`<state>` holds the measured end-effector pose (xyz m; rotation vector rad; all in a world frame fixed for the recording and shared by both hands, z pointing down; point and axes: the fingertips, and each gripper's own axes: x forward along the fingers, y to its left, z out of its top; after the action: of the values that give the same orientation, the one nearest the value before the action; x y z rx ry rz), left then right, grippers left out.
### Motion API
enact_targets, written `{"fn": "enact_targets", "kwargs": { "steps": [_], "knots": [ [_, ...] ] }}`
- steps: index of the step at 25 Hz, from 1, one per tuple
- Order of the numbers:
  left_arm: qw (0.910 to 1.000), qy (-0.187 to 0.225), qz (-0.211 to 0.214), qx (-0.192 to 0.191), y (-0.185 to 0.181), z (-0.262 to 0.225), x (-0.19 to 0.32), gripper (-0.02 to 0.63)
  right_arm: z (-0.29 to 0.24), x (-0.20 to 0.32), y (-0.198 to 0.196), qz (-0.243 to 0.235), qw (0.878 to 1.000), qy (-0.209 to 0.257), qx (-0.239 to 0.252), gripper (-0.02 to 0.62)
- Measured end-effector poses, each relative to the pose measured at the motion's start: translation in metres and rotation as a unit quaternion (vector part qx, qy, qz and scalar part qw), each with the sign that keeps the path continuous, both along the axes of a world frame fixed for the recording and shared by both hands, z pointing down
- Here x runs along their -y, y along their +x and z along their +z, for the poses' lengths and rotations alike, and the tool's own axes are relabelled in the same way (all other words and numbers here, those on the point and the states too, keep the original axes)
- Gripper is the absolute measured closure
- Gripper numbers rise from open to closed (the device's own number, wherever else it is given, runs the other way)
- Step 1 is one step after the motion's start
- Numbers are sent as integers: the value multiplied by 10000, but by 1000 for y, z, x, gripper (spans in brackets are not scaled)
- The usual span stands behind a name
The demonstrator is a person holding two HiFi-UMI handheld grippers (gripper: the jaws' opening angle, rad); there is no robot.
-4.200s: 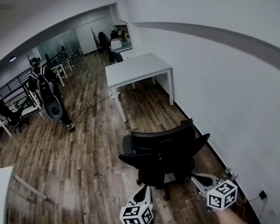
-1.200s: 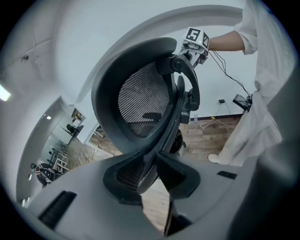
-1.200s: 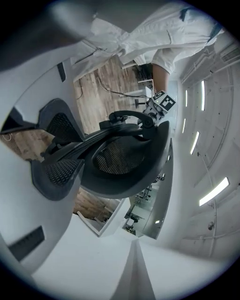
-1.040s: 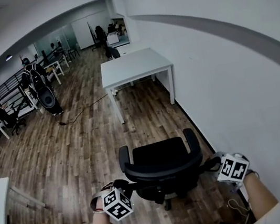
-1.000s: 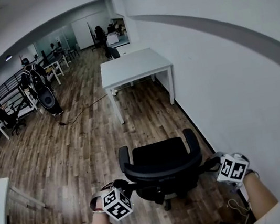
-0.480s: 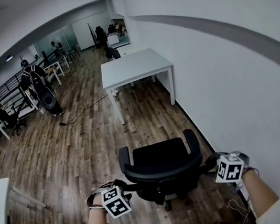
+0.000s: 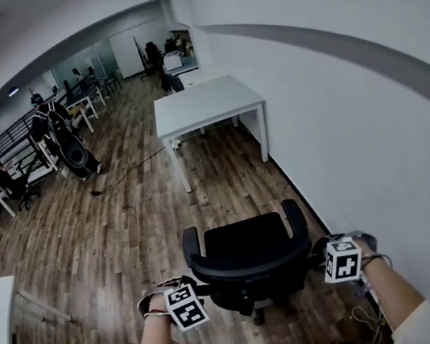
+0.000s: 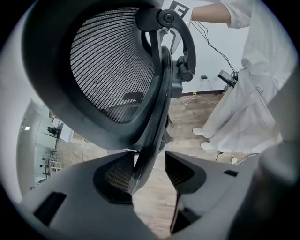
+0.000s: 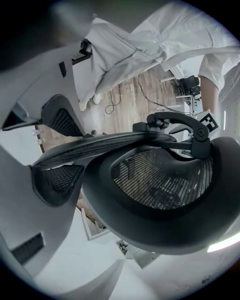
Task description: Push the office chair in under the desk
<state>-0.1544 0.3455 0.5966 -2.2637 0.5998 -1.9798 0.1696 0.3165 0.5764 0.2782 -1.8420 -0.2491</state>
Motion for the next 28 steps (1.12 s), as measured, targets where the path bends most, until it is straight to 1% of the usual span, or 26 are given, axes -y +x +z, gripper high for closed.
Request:
{"fn": "enact_targets", "kwargs": {
  "steps": [5,8,12,17,21,24,28],
  "knots": [
    [9996,-113,43,248,0,12,5,397,14,1,3,-60,9993,-123,-354,388],
    [9994,-223,33,278,2,19,8,397,31,5,10,20,9982,-223,-549,388],
    [9988,-300,33,378,1,27,11,396,36,6,8,-55,9962,-250,-836,388],
    [9979,-393,-31,520,-2,38,18,396,44,11,9,-56,9943,-301,-1025,388],
    [9969,-500,-145,596,-6,44,23,407,46,14,8,-81,9917,-230,-1263,388],
    [9953,-637,-144,709,-10,49,21,407,53,14,9,-39,9898,-179,-1410,389],
    [9939,-754,-117,801,-12,58,23,405,58,17,10,-71,9900,-246,-1391,391]
  ]
}}
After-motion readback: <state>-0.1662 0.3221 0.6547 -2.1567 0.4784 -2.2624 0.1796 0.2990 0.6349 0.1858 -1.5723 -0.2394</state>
